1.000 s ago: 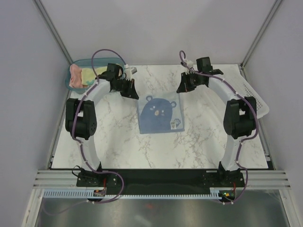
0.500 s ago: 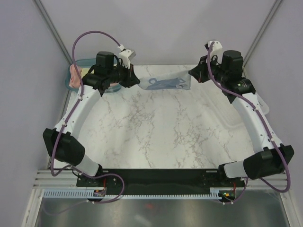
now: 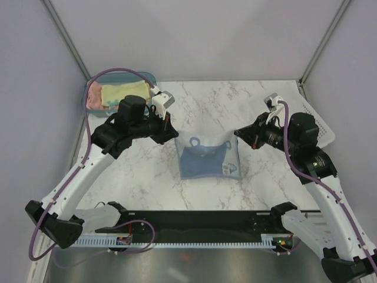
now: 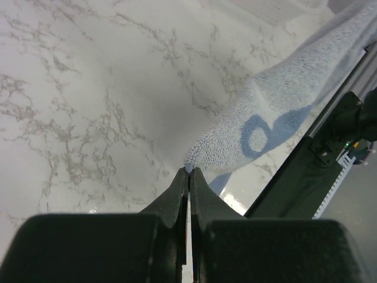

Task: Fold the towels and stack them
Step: Fold the towel

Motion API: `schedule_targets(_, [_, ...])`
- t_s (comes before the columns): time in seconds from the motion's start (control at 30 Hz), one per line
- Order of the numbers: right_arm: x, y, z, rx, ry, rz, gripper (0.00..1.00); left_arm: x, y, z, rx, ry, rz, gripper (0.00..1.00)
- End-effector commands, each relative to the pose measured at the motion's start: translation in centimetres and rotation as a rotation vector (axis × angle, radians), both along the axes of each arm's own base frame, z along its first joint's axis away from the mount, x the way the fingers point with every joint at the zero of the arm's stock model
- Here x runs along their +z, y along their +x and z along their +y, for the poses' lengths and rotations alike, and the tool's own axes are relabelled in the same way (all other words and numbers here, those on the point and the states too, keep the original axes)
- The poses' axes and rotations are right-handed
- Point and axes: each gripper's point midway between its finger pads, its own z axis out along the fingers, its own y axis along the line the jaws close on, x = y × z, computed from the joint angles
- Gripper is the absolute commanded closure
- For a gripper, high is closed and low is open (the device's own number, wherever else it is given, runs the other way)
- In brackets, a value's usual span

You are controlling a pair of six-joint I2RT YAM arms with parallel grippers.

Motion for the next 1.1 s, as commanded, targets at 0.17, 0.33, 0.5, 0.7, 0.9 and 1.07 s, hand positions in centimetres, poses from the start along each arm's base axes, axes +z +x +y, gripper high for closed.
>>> schedule_targets(0.17, [-8.1, 6.9, -0.1, -0.181, -0.083, 0.179, 1.0, -9.0, 5.3, 2.3, 0.275, 0.201, 0.25, 0.98])
schedule_targets(0.33, [-12.3, 12.5, 2.1, -0.106, -0.148, 0.165, 1.0, -14.3, 11.7, 1.9, 0.297, 0.23, 0.324, 0.98])
schedule_targets(0.5, [-18.2, 17.5, 4.4, 0.022, -0.235, 0.235, 1.0, -15.6, 18.7, 0.7, 0.265, 0.182, 0.284, 0.98])
schedule_targets(0.7, [-19.6, 24.6, 2.7, -0.064, -0.26, 0.226, 1.0, -19.6, 24.4, 1.6, 0.291, 0.167, 0.327, 0.98])
schedule_targets(0.9, [-21.4, 28.8, 1.5, -0.098, -0.301, 0.199, 1.0, -20.8, 26.8, 0.1, 0.231, 0.128, 0.287, 0.98])
schedule_targets(1.07, [-23.5, 30.0, 0.4, -0.106, -0.331, 0.209, 1.0, -21.4, 28.5, 1.0, 0.267, 0.177, 0.229, 0.98])
